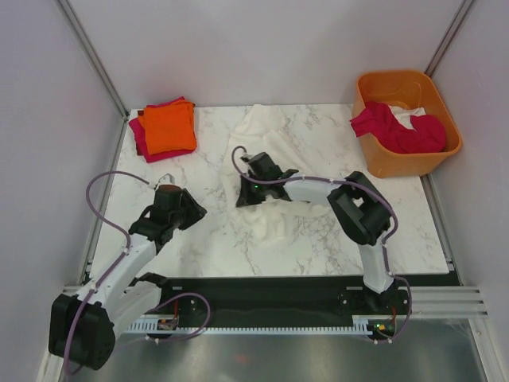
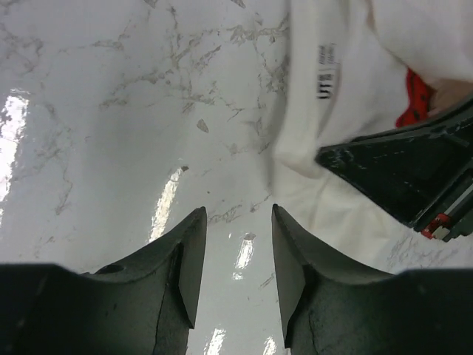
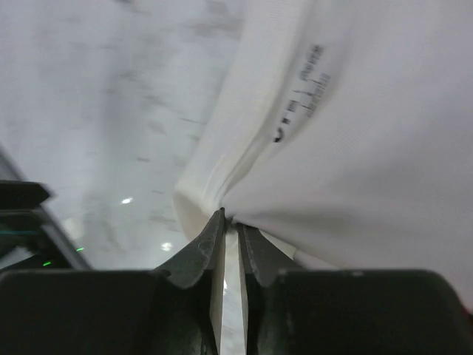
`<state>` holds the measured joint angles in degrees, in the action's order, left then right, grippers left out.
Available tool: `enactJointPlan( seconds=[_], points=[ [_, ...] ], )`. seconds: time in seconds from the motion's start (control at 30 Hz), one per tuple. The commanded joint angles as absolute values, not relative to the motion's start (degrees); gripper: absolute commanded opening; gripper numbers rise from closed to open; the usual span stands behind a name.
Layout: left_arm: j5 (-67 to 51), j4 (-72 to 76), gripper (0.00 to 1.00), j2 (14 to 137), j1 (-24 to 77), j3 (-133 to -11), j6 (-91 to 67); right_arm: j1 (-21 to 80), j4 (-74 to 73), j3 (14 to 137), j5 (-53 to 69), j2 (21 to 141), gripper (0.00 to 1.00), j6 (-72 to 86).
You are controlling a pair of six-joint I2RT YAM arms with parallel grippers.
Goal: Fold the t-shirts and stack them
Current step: Flatten the tshirt out
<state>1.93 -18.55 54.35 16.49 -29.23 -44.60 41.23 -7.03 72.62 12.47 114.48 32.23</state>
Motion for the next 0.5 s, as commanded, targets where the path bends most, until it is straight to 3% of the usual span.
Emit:
enactJointPlan(
  seconds=[0.0,0.03,0.1,0.2,0.27,0.47],
  points=[
    [8.51,-23.63,0.48,48.88,16.44,-32.16,-44.21,48.59,8.91,88.30,38.63,118.64,0.21,37.87],
    [10.18,-24.51,0.50,46.08,16.44,-32.17,-43.86,48.69,11.49,90.85,45.02,119.26,0.39,38.84],
    [11.25,-26.19,0.53,43.78,16.44,-32.34,-43.94,48.17,14.41,95.35,48.24,118.66,0.98,39.56],
    [11.43,-27.16,0.59,42.36,16.44,-32.26,-44.73,45.02,-6.06,97.74,34.24,114.88,0.98,27.92],
    [11.43,-27.86,0.60,43.58,16.35,-31.91,-46.57,43.34,-10.62,94.95,22.83,111.02,0.98,24.45],
    [14.76,-28.74,0.63,44.39,16.44,-28.92,-52.38,40.95,-18.18,86.84,12.76,104.41,0.98,19.96]
  ],
)
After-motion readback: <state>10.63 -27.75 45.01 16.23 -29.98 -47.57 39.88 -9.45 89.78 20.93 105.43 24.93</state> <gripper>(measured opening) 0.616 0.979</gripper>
